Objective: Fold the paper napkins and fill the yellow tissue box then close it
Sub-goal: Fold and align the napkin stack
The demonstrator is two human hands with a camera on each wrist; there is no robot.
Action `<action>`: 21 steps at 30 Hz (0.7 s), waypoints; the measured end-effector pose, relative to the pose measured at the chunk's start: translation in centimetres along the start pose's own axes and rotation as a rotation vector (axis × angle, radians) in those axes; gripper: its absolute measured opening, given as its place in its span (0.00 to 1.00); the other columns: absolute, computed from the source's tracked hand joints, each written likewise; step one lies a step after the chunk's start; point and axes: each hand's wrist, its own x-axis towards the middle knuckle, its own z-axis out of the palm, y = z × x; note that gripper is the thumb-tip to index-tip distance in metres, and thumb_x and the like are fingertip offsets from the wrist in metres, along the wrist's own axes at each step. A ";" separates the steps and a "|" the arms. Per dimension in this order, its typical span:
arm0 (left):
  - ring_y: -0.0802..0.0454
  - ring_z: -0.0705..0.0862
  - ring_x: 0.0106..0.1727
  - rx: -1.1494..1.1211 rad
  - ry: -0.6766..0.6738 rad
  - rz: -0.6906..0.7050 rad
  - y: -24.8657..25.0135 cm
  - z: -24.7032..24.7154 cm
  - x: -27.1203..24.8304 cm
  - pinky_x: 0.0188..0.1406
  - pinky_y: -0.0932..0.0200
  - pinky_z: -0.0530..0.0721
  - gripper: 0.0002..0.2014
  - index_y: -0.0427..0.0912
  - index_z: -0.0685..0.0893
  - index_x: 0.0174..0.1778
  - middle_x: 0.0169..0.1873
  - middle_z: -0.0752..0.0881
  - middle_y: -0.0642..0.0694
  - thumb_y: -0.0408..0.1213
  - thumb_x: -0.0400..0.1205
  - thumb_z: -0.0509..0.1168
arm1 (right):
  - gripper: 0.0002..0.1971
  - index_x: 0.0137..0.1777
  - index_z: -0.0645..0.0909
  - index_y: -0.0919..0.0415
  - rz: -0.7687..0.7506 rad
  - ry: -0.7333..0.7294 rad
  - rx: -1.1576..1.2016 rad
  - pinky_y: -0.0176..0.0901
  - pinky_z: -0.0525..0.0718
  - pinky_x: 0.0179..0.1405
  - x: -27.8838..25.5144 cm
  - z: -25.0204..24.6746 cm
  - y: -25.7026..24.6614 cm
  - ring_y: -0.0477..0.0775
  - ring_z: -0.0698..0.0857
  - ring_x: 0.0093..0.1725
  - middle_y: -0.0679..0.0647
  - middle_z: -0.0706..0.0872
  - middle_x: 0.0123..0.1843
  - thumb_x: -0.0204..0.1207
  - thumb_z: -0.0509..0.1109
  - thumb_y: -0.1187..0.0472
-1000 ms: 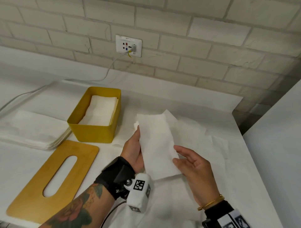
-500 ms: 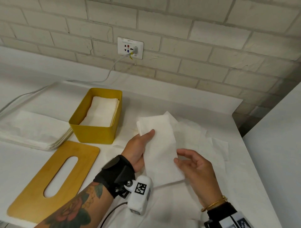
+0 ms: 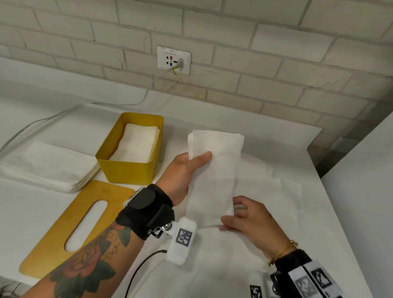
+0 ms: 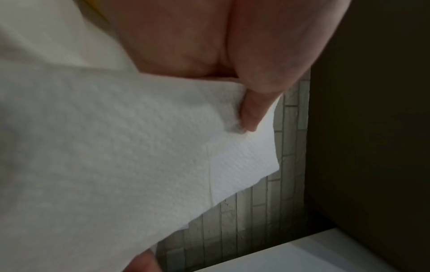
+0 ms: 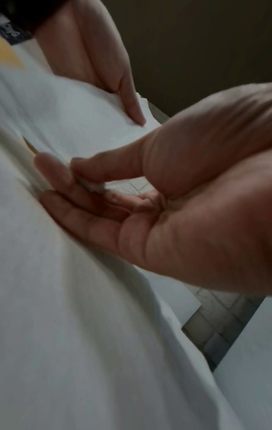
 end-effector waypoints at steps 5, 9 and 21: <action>0.41 0.92 0.53 0.056 -0.020 -0.030 -0.3 -0.6 -1.9 0.57 0.48 0.90 0.11 0.37 0.89 0.56 0.53 0.93 0.38 0.38 0.87 0.65 | 0.18 0.66 0.84 0.51 -0.187 -0.002 0.050 0.54 0.87 0.64 0.3 1.7 -3.4 0.50 0.91 0.59 0.48 0.93 0.58 0.77 0.78 0.60; 0.50 0.91 0.60 0.238 0.207 0.124 -0.8 -1.8 -3.8 0.64 0.45 0.88 0.10 0.48 0.86 0.63 0.58 0.92 0.48 0.40 0.88 0.66 | 0.13 0.62 0.87 0.47 -0.250 0.044 0.043 0.61 0.87 0.63 1.8 5.8 -4.2 0.49 0.91 0.58 0.44 0.93 0.56 0.82 0.73 0.63; 0.63 0.85 0.56 0.478 0.607 0.539 1.3 -7.1 -11.7 0.50 0.64 0.85 0.19 0.58 0.76 0.64 0.52 0.85 0.68 0.28 0.83 0.61 | 0.11 0.57 0.88 0.52 -0.441 -0.107 0.143 0.44 0.91 0.51 1.7 15.8 -8.2 0.47 0.92 0.52 0.48 0.94 0.50 0.78 0.76 0.66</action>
